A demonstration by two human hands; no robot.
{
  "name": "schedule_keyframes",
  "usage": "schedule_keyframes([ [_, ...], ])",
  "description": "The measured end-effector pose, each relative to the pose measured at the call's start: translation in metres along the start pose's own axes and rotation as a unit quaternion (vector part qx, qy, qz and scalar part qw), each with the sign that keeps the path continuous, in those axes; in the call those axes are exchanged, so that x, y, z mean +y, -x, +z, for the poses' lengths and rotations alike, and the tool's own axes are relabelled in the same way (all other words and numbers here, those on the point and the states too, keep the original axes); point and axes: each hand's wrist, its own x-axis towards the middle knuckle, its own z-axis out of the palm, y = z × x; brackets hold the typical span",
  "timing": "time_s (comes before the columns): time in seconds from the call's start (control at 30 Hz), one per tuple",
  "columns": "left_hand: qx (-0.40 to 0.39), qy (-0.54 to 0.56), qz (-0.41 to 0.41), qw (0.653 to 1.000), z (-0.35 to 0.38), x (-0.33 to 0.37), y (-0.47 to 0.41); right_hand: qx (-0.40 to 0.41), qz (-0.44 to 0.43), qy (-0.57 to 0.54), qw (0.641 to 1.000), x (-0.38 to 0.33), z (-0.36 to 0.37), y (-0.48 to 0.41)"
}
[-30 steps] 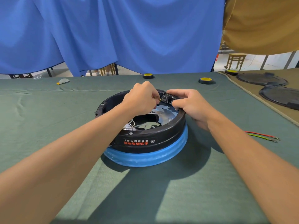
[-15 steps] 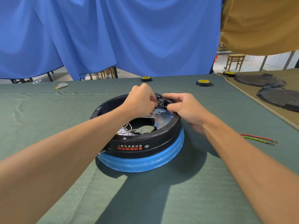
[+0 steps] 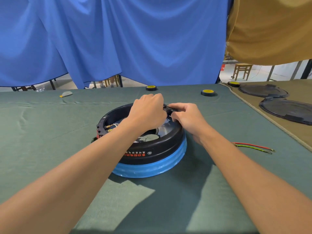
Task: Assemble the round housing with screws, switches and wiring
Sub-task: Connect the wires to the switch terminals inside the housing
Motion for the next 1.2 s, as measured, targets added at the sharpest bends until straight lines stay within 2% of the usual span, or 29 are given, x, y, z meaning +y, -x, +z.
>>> schedule_keyframes([
  [0.17, 0.058, -0.026, 0.015, 0.998, 0.001, 0.013, 0.025, 0.036, 0.002, 0.011, 0.999, -0.001, 0.0, -0.006],
  [0.3, 0.13, -0.036, 0.055, 0.989, 0.006, 0.013, 0.044, -0.006, -0.045, 0.08, 0.996, -0.003, -0.023, 0.002],
  [0.4, 0.089, 0.01, 0.055, 0.994, 0.007, 0.014, 0.042, 0.001, -0.079, 0.193, 0.978, 0.002, -0.06, 0.014],
  [0.53, 0.044, 0.06, 0.059, 0.995, 0.011, 0.013, 0.037, -0.035, -0.062, 0.364, 0.929, 0.013, -0.104, 0.03],
  [0.73, 0.0, 0.095, 0.031, 0.995, 0.011, 0.011, 0.035, -0.11, -0.029, 0.477, 0.871, 0.021, -0.128, 0.045],
  [0.93, -0.003, 0.103, 0.01, 0.995, 0.008, 0.01, 0.037, -0.081, -0.025, 0.499, 0.862, 0.027, -0.117, 0.046],
  [1.0, 0.007, 0.129, 0.005, 0.992, 0.007, 0.01, 0.038, -0.068, -0.049, 0.509, 0.857, 0.024, -0.113, 0.046],
  [1.1, 0.04, 0.202, -0.002, 0.979, 0.003, 0.01, 0.038, -0.004, -0.134, 0.46, 0.878, 0.009, -0.11, 0.04],
  [1.2, 0.067, 0.277, -0.02, 0.958, -0.002, 0.008, 0.036, 0.059, -0.21, 0.351, 0.911, -0.022, -0.102, 0.034],
])
